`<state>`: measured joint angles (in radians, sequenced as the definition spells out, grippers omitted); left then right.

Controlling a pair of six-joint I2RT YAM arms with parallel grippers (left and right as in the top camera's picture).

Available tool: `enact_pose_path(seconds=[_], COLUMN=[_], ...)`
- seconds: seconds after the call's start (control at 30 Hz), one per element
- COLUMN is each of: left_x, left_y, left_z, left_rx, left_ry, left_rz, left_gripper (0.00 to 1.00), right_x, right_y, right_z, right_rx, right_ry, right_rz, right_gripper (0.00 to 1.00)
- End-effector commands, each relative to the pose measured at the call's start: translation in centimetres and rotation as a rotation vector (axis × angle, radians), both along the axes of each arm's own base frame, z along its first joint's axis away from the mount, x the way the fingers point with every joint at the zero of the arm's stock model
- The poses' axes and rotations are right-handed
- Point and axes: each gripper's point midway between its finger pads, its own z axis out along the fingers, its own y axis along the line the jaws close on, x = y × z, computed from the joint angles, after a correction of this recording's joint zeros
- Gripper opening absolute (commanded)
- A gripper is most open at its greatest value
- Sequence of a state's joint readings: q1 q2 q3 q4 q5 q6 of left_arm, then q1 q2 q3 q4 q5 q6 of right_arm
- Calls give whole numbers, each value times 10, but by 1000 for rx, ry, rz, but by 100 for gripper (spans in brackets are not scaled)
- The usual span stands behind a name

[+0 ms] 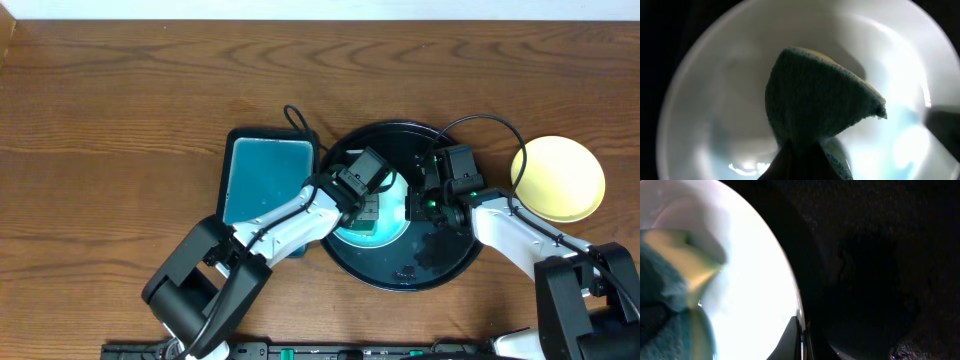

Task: Clean dirty plates on tray and stack at the side
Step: 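Scrub the pale blue plate with the sponge in the left gripper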

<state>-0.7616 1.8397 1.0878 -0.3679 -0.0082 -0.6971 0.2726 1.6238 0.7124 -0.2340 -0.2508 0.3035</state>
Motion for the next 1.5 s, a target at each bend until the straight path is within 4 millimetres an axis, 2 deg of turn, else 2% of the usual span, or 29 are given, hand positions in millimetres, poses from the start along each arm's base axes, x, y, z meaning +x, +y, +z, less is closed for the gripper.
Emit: enact_pose_path(seconds=[0.0,0.1,0.2,0.47,0.53,0.7,0.83,0.97,1.17,1.33,1.47], left_x=[1,3,5,20,23,19,11,-2,-19,-30,-28], left_y=[69,73,68,47,45,37,18,-12,-30,-41,-41], left_z=[-32,-30,-18,56,60,50,38,18,-6,-8,-7], left_rx=[220,214,189,57,44,31,-10,-60,-51,-54,-44], left_ry=[28,32,8,-178,-191,-162,-123,-80,-36,-31,-52], left_rz=[143,166,142,51,52,37,-11,-87,-115,-151,-152], left_gripper=[8,8,7,8,8,7,7,7,7,7,8], right_x=[-6,-6,-6,-6,-6,-6,-6,-6,-6,-6,-6], right_y=[-13,-13,-13,-13,-13,-13,-13,-13,-13,-13,-13], right_z=[-16,-16,-16,-16,-16,-16,-16,-16,-16,-16,-16], right_rx=[-72,-72,-72,-71,-71,-71,-71,-71,-71,-71,-71], right_ry=[34,35,35,34,34,34,34,34,34,34,35], right_rz=[-22,-22,-22,-22,-22,-22,-22,-22,-22,-22,-22], right_gripper=[1,1,1,1,1,1,1,1,1,1,1])
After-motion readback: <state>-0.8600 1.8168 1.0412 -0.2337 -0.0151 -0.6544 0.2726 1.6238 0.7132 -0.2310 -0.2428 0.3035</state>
